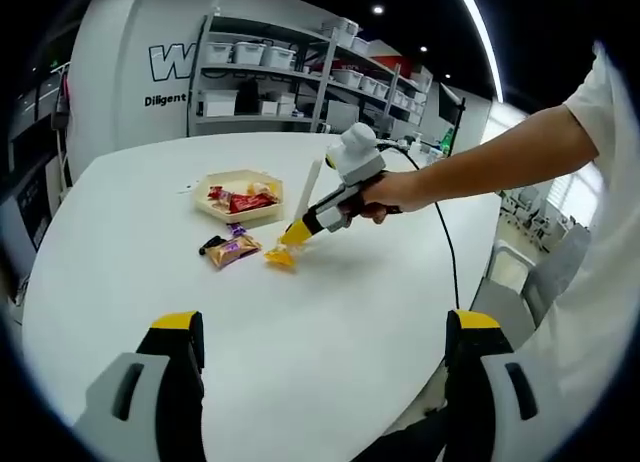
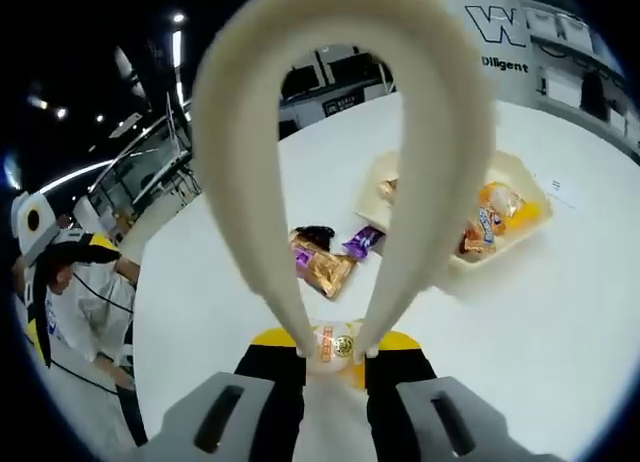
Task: Place the target food into the container with the food tongs after gripping and lifting it, then release it inside without dropping or visibly crushing the food.
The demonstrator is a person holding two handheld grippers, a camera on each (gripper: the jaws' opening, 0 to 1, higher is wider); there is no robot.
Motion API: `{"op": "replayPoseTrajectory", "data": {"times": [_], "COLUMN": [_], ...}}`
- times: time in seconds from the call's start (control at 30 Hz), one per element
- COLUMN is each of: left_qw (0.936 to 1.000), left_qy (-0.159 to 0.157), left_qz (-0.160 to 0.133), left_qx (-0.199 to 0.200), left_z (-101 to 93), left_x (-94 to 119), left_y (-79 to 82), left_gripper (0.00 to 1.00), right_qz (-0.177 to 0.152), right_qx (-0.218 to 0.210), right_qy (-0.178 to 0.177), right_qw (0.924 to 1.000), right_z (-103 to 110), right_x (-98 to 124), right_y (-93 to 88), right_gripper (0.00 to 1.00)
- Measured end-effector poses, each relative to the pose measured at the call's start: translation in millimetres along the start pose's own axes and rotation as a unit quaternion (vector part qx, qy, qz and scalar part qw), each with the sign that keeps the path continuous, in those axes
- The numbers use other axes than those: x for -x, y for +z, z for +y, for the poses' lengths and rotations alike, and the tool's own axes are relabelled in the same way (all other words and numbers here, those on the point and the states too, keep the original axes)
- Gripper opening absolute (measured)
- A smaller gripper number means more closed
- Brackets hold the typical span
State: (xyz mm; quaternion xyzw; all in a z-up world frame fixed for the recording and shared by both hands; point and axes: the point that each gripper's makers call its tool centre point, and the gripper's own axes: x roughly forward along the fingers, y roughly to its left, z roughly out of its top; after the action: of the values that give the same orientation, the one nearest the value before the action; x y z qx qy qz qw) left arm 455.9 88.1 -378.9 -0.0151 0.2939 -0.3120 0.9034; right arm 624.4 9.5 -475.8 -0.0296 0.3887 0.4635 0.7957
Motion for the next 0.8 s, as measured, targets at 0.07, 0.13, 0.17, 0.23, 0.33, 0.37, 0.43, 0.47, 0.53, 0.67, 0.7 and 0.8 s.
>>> {"op": "replayPoseTrajectory", "data": {"times": [0.07,0.13,0.17,0.23,0.33,0.37,0.43,0.47,0.53,0.67,0.7,0.8], "left_qw": [1.0000,1.0000,0.9999,0.9999,0.9998,0.9998,0.9998,0.9999,0.9999,0.9999,0.9999,0.9999], "left_qy": [-0.004,-0.008,-0.010,-0.013,-0.015,-0.015,-0.015,-0.014,-0.011,-0.006,-0.005,-0.002], "left_qz": [-0.001,-0.002,-0.003,-0.005,-0.006,-0.006,-0.006,-0.006,-0.008,-0.011,-0.011,-0.013], "left_qx": [-0.002,-0.005,-0.006,-0.007,-0.008,-0.008,-0.007,-0.007,-0.006,-0.003,-0.003,-0.001], "left_z": [-3.2,-7.4,-8.9,-12.9,-16.5,-17.1,-17.0,-16.9,-15.7,-14.5,-14.4,-14.6], "left_x": [-2.1,-3.9,-4.3,-4.1,-1.9,-0.8,1.5,2.7,5.6,10.5,11.3,14.4], "left_y": [1.2,2.1,2.5,3.1,1.4,0.7,-0.6,-1.1,-1.8,-2.3,-2.5,-2.5], "left_gripper": [0.99,0.99,0.99,0.99,0.99,0.99,0.99,0.99,0.99,0.99,0.99,0.99], "right_qz": [-0.001,0.001,0.003,0.006,0.012,0.014,0.020,0.022,0.026,0.012,0.000,-0.011], "right_qx": [-0.010,-0.022,-0.023,-0.028,-0.040,-0.040,-0.045,-0.043,-0.050,-0.019,0.000,0.015], "right_qy": [0.001,0.003,0.006,0.008,0.019,0.024,0.030,0.032,0.050,0.055,0.045,0.038], "right_qw": [0.9999,0.9998,0.9997,0.9996,0.9990,0.9988,0.9983,0.9983,0.9972,0.9982,0.9990,0.9991], "right_z": [1.9,6.1,8.4,12.9,22.0,25.5,31.7,34.2,42.7,49.4,45.3,43.3], "right_x": [3.7,7.6,8.7,11.6,13.8,14.2,13.8,14.1,14.0,15.7,15.1,14.2], "right_y": [-4.2,-9.3,-11.1,-15.3,-21.4,-23.5,-27.8,-29.0,-29.7,-20.2,-14.1,-4.4], "right_gripper": [0.16,0.16,0.16,0.17,0.16,0.17,0.16,0.16,0.17,0.18,0.18,0.18]}}
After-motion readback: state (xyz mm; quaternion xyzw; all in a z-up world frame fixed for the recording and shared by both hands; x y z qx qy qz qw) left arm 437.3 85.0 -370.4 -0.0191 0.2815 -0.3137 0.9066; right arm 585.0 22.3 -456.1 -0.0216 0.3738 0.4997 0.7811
